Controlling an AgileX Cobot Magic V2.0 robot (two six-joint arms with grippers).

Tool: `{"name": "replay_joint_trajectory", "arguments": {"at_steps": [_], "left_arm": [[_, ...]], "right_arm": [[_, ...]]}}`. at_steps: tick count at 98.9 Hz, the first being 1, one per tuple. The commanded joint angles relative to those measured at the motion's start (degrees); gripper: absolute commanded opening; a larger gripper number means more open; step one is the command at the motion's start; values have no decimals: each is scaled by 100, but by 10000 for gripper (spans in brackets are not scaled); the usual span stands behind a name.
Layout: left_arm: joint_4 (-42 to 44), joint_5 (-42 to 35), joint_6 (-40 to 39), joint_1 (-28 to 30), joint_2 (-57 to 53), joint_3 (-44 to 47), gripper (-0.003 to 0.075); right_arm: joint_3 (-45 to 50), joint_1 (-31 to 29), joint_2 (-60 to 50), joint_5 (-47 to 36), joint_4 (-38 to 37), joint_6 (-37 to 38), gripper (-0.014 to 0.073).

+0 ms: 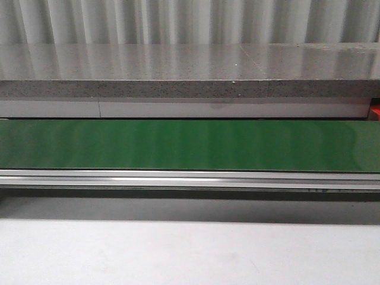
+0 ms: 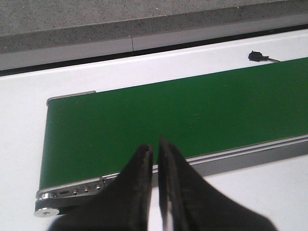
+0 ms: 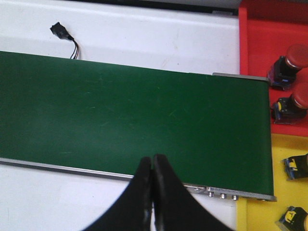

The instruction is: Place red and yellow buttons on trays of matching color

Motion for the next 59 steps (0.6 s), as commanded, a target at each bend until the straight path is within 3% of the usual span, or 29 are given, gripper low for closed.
{"name": "replay_joint_trajectory", "arguments": {"at_steps": [1,19,59], "left_arm": [[-92,-443,-1,-47,7,-144,-6],[-92,-443,-1,-47,7,-144,-6],[-92,-443,-1,-47,7,-144,-6]], "right_arm": [[203,-4,-655,-571,-25,-110,-62],[1013,-16,-2003,-913,-598,-110,-62],[2122,-7,-4511,-921,-598,-100,-62]]}}
